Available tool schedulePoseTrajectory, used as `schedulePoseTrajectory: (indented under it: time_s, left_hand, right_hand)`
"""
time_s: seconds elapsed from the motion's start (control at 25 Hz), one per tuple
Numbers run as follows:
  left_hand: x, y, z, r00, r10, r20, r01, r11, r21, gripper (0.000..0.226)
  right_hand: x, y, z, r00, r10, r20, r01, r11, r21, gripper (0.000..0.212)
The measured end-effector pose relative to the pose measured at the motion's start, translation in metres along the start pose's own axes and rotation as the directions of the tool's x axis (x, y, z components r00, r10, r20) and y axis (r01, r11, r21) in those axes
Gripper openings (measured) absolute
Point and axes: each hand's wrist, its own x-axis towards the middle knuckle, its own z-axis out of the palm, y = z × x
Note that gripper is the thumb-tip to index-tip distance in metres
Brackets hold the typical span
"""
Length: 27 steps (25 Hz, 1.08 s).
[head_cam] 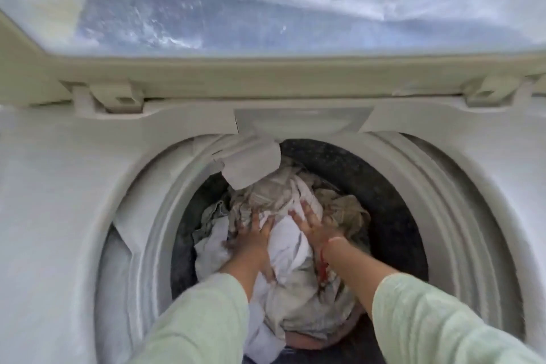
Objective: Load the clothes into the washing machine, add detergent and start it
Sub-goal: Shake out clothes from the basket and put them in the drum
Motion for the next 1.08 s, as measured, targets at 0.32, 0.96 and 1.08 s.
schedulePoseTrajectory:
  time_s: [0.32,0.96,1.08]
  left_hand:
    - [-0.009,-0.009,0.014,0.993,0.049,0.111,-0.047,0.999,-0.021,0.155]
    - [-0.386,-0.164,-0.075,0.191,0.27,-0.944,-0.475,0.867,0.152,0.042]
    - [-0.408,-0.267,-0.023,0.216,0.031,-0.976,-0.336,0.941,-0.044,0.048]
  right_hand:
    - [-0.035,-0.022,-0.002,0.997,0.081,-0.014,-0.082,0.992,-0.094,0.129]
    - [-0.361,-0.11,-0.142,0.688,-0.169,-0.705,0.46,0.854,0.243,0.048]
    - [-0.384,-0.211,-0.141,0.562,-0.254,-0.787,0.612,0.768,0.189,0.041]
